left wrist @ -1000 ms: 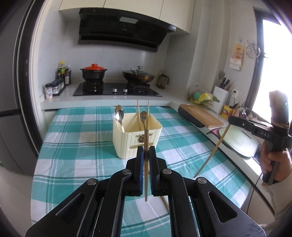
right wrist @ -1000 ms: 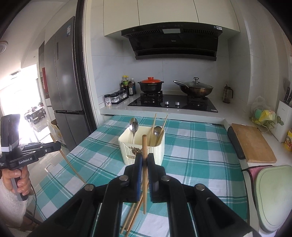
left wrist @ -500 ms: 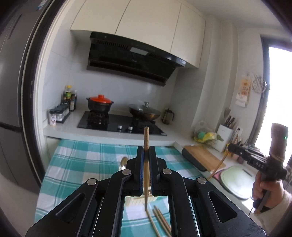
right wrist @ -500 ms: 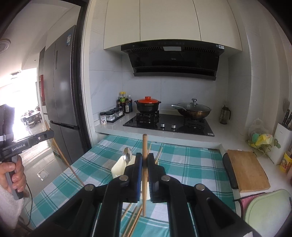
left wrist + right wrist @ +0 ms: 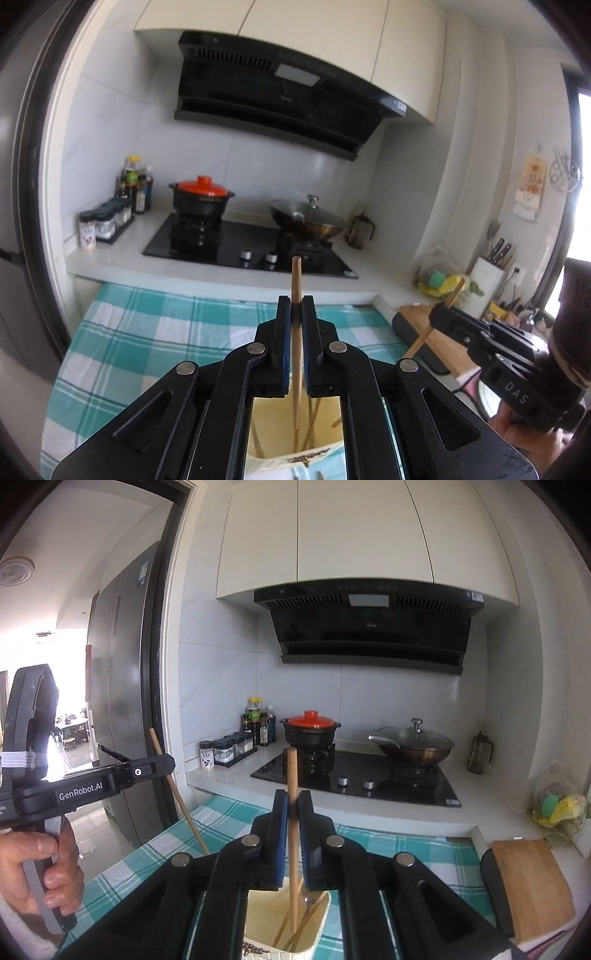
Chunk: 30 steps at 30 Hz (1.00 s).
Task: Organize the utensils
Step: 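Open the left tool over the holder while the right tool releases its chopstick into it, then move both tools back over the remaining chopsticks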
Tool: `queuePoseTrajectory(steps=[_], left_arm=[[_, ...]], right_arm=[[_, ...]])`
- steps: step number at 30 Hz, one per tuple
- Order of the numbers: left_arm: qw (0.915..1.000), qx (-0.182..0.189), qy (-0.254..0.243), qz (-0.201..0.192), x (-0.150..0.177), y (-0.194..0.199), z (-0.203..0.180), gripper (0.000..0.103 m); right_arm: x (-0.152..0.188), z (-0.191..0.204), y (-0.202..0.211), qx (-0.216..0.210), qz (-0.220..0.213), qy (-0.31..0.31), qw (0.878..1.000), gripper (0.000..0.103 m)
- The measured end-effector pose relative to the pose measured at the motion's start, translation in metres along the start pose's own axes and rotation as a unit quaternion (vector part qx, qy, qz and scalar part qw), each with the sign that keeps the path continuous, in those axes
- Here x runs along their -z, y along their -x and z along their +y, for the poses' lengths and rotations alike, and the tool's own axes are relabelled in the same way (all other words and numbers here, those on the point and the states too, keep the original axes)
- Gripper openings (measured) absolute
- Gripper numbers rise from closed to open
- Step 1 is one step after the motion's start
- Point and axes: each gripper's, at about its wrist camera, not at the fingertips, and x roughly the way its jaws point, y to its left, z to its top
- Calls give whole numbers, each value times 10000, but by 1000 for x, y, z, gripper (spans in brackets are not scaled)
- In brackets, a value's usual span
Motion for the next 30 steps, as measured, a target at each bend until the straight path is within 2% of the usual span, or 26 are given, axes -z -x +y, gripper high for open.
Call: queuePoseTrajectory(steps=[4,6,8,10,14,15,17,18,19,21,23,24,25,28,30], left_arm=[[9974,-57,-171,694,18,-46,-1,4],[9929,-80,-216,1168,29,-71,-2,4],[9894,-87,-221,1430,38,-90,-2,4],[9868,-119,-250,1593,46,-102,-4,4],[9838,-137,-193,1777,53,-114,-6,5],[9837,-142,-164,1784,54,-114,-5,9],[9837,-121,-131,1787,56,-105,-2,29],[9840,-149,-160,1771,57,-98,0,44],[9842,-175,-229,1745,59,-86,2,51],[9828,-193,-440,1783,65,-65,5,57],[9782,-232,-623,1969,79,-39,8,70],[9741,-210,-698,2141,90,-28,9,78],[9693,-165,-768,2331,104,-18,11,82],[9525,-198,-951,2885,159,11,12,83],[9464,-258,-965,3070,196,27,13,83]], right_arm=[[21,-9,-48,-208,788,-169,9965,6],[34,-17,-75,-237,1284,-358,9908,6],[48,-26,-100,-218,1728,-616,9828,6],[58,-35,-117,-203,1988,-811,9765,6],[70,-49,-130,-243,2038,-1164,9718,9],[70,-52,-131,-267,1972,-1288,9715,10],[69,-59,-124,-363,1793,-1543,9710,22],[69,-61,-116,-382,1697,-1628,9712,35],[67,-61,-106,-373,1623,-1646,9722,41],[69,-60,-86,-342,1611,-1505,9748,42],[75,-58,-64,-229,1710,-1274,9767,45],[83,-56,-52,-151,1814,-1158,9765,50],[93,-55,-40,-87,1932,-1051,9755,55],[140,-49,-9,99,2460,-818,9658,56],[178,-40,10,236,2801,-640,9576,56]])
